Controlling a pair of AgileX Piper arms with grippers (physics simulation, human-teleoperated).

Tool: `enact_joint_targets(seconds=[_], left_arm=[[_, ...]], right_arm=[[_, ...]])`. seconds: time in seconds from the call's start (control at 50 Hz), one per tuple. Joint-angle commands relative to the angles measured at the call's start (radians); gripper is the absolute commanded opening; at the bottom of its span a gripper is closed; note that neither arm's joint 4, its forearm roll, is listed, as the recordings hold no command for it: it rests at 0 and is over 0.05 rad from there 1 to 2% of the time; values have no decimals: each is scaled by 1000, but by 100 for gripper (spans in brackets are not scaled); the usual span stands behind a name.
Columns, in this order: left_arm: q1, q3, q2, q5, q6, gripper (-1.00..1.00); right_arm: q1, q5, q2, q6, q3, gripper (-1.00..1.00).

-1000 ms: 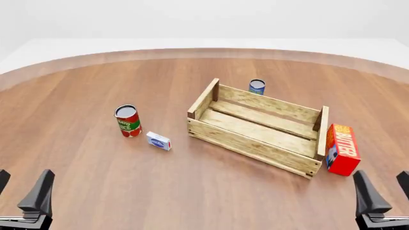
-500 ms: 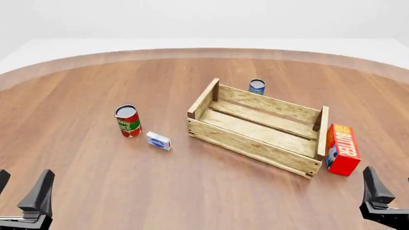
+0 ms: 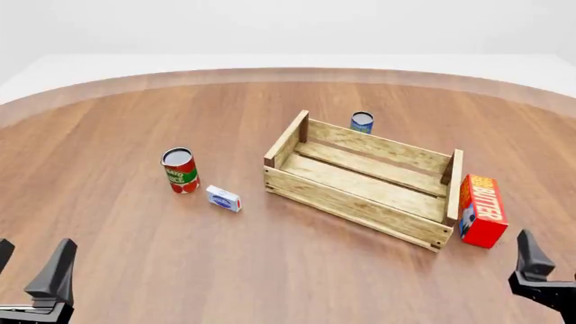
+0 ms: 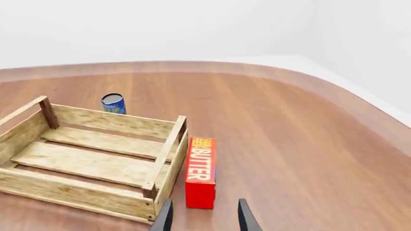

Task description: Pick up the butter and put it in the tray.

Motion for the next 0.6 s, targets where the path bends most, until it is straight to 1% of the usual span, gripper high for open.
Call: enact_joint_targets(seconds=[0.02, 0.04, 0.1, 0.26, 0.28, 0.36, 0.44, 0.5, 0.6], left_arm=[[0, 0, 0, 0, 0, 100], [0, 0, 0, 0, 0, 100], [0, 0, 0, 0, 0, 100], [0, 0, 0, 0, 0, 100], [0, 0, 0, 0, 0, 100], [0, 0, 0, 0, 0, 100], [0, 0, 0, 0, 0, 100], [0, 0, 0, 0, 0, 100], [0, 0, 0, 0, 0, 100]], right_arm=[[-25, -77, 96, -14, 1, 100], [-25, -88, 106, -24, 0, 100], [-27, -148, 171, -26, 0, 100], [-20, -188, 219, -28, 0, 100], [-19, -215, 249, -29, 0, 100], [-12, -265, 310, -31, 0, 100], [-12, -280, 328, -33, 0, 100], [-11, -328, 387, -32, 0, 100], [-10, -357, 426, -30, 1, 100]])
